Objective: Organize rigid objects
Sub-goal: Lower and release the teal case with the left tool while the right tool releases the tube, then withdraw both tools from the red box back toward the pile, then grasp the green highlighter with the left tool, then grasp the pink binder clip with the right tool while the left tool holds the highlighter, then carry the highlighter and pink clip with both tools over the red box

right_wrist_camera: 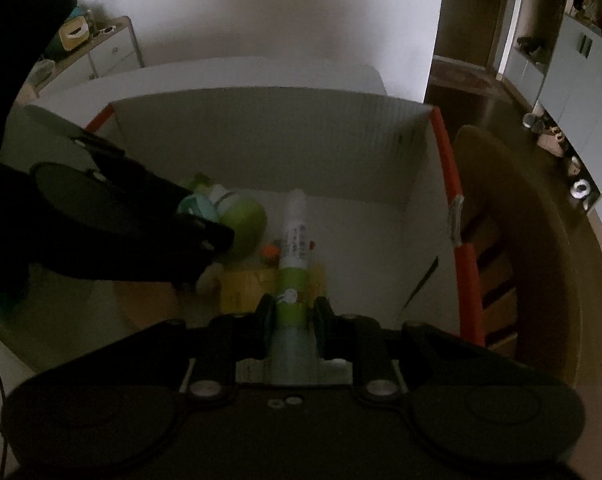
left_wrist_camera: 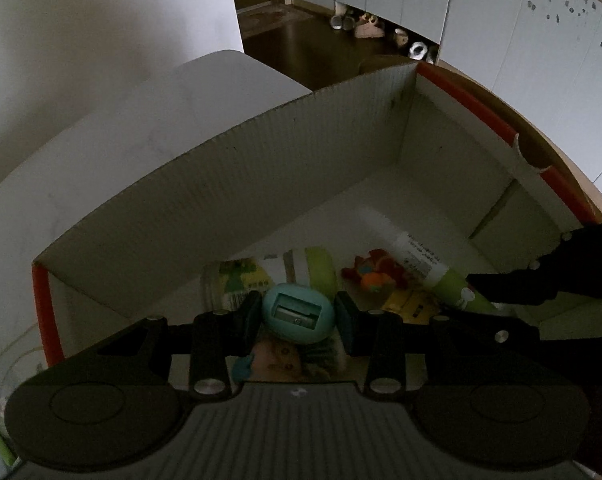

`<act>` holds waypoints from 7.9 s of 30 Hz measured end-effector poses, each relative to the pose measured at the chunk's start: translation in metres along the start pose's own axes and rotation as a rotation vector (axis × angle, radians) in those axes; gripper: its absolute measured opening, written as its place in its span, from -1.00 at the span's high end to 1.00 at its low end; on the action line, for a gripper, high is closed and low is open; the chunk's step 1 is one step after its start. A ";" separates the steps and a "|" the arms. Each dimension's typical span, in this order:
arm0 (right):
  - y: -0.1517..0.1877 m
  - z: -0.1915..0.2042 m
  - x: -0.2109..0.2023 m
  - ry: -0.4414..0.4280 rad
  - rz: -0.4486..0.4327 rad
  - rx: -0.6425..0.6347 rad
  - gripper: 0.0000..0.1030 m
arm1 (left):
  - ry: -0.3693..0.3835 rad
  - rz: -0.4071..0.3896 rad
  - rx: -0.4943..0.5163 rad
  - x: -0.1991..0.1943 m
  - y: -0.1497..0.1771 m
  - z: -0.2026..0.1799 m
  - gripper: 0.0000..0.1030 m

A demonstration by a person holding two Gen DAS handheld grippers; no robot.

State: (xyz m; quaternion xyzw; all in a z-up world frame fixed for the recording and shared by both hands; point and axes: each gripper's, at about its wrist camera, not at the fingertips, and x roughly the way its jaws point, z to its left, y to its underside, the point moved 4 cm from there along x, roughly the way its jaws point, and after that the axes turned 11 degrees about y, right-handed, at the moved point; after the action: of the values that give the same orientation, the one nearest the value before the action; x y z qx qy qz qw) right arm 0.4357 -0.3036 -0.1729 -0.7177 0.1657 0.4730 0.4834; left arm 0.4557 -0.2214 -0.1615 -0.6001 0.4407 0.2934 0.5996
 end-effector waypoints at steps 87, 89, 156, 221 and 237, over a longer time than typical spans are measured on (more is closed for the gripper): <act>-0.018 0.180 -0.116 -0.050 -0.214 0.163 -0.99 | 0.002 -0.431 -0.084 -0.212 0.166 0.158 -0.55; -0.020 0.195 -0.116 -0.060 -0.216 0.130 -0.99 | -0.006 -0.434 -0.098 -0.214 0.173 0.172 -0.55; -0.104 0.329 0.053 -0.126 0.037 -0.582 -0.07 | -0.102 -0.263 -0.366 -0.104 0.209 0.328 0.07; -0.115 0.301 0.041 -0.186 0.063 -0.517 -0.02 | -0.026 -0.279 -0.403 -0.116 0.210 0.340 0.69; -0.099 0.249 -0.031 -0.196 -0.095 -0.094 -0.02 | 0.027 -0.335 -0.374 -0.158 0.214 0.311 0.69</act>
State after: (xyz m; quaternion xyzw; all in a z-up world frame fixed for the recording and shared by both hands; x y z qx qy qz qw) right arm 0.3600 -0.0513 -0.1149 -0.6970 0.0610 0.5248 0.4849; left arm 0.2524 0.1339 -0.1544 -0.7691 0.2812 0.2585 0.5124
